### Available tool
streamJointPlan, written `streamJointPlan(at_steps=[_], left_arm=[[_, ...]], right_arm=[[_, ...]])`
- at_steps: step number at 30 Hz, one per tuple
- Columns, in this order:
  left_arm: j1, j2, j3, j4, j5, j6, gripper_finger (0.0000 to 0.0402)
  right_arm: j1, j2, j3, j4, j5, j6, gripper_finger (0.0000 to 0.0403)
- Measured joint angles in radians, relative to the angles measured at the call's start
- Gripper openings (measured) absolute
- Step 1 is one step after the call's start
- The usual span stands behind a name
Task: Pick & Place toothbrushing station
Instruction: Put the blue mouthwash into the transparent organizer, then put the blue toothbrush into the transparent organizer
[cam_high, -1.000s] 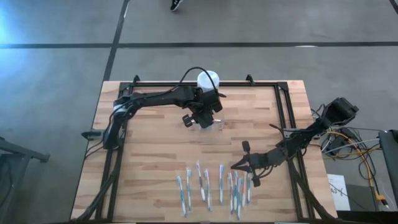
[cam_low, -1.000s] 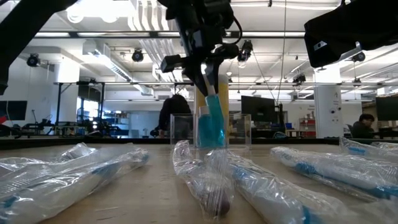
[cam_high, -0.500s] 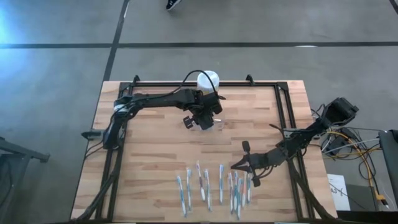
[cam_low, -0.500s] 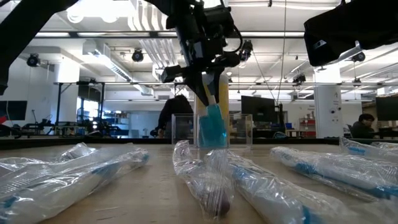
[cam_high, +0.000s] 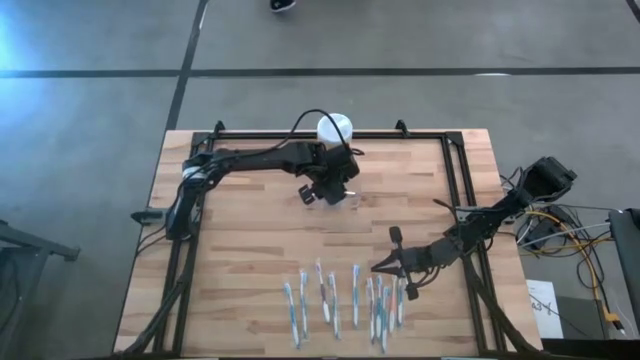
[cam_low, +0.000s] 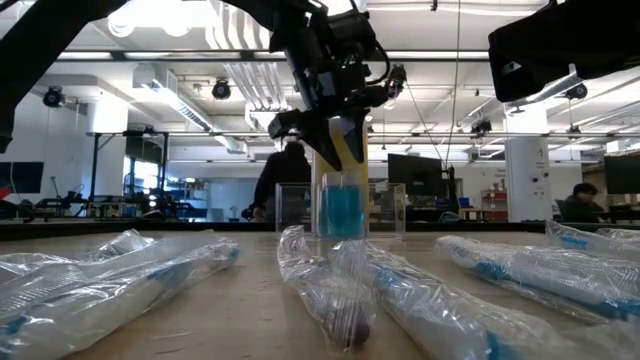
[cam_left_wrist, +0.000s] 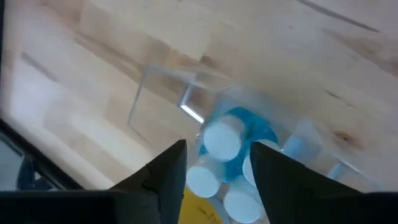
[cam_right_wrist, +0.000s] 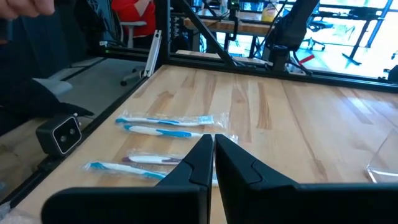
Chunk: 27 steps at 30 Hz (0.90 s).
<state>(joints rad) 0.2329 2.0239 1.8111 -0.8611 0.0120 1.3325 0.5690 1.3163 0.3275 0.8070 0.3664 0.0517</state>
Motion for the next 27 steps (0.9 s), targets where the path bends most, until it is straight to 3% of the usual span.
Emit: streamJointPlan(at_steps=[10, 14, 17, 21, 24, 27], left_arm=[[0.001, -0.051, 0.006, -0.031, -0.014, -0.106, 0.0186], [0.001, -0.16, 0.0, -0.053, 0.002, -0.271, 0.0167], [0.016, -0.266, -0.039, -0.056, 0.1, -0.491, 0.0132], [0.062, -0.448, -0.26, 0.002, 0.317, -0.667, 0.005], [0.066, -0.612, -0.553, 0.233, 0.343, -0.78, 0.001], [0.052, -0.773, -0.852, 0.545, 0.349, -0.955, 0.0009]], right_arm=[[-0.001, 0.0, 0.0, -0.002, 0.0, -0.003, 0.0013], [-0.001, 0.0, 0.0, -0.005, 0.006, -0.003, 0.0013], [0.0, 0.0, 0.0, -0.007, 0.072, 0.001, 0.0013], [-0.002, 0.009, 0.0, -0.007, 0.109, 0.007, 0.0013], [-0.009, 0.026, -0.001, -0.011, 0.128, 0.054, 0.0013], [-0.048, 0.052, -0.001, -0.021, 0.271, 0.168, 0.0013]])
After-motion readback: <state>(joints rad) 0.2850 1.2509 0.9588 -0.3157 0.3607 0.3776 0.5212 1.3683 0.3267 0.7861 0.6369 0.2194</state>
